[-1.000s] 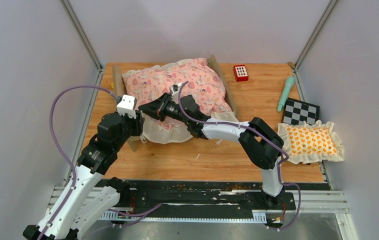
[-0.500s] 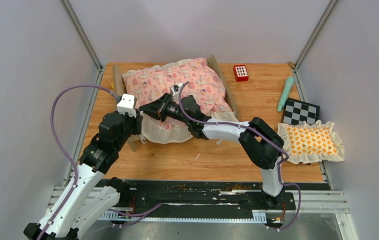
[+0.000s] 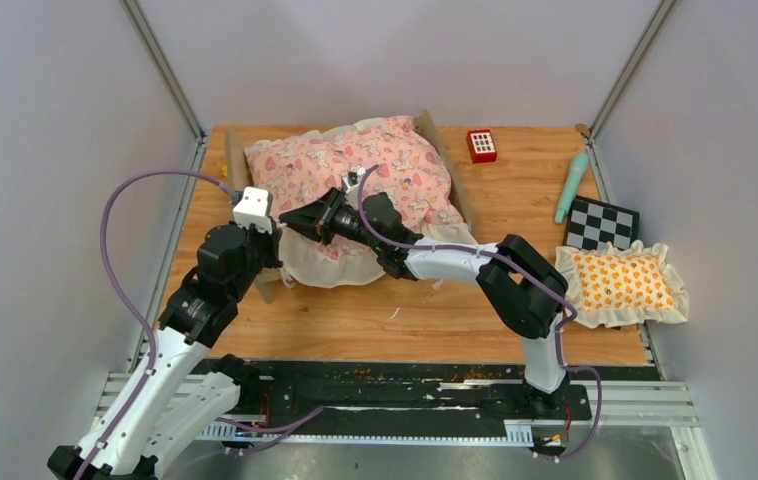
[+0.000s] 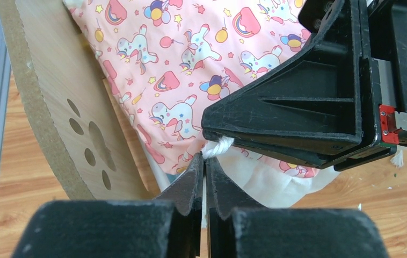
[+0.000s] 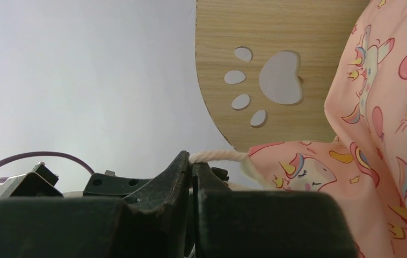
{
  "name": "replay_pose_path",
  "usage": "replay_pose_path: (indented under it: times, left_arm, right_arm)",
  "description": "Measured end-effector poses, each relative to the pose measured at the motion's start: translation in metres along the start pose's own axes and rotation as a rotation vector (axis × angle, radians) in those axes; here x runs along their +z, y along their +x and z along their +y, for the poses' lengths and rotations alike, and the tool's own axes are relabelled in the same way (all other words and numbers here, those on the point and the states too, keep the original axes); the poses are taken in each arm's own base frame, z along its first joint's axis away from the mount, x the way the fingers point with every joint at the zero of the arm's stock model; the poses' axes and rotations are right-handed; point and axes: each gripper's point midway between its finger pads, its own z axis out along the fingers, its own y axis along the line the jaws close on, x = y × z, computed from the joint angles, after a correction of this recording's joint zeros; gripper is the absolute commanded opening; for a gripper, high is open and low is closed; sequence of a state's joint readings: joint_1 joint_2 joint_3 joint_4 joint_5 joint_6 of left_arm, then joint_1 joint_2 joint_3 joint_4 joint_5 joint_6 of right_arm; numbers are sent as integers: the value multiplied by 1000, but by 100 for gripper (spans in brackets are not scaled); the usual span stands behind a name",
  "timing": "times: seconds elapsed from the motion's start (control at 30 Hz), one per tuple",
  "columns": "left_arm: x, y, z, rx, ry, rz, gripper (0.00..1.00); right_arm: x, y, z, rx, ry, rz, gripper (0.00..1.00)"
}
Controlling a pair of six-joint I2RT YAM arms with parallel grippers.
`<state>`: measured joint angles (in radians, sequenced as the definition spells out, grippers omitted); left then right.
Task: Set up the pet bed
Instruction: Cross the ropes on the bed frame.
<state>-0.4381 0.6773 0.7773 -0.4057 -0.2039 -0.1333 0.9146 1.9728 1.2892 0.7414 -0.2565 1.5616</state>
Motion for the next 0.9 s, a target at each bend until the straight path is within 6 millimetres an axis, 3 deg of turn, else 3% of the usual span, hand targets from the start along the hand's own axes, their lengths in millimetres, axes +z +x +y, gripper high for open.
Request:
replay_pose_path:
  times: [0.3,0.6,0.9]
  left_arm:
    - [-5,2,2,9,-6,29,0]
    - [-20,-14,4,24,-5,25,0]
    - [-26,-25,6,61,-8,71,0]
  right_arm:
    - [-2,0,-7,-10,12,-1,11]
    - [-5,0,-5,-36,10,-1,30]
    - [-13,7,-14,-165,8,30,29]
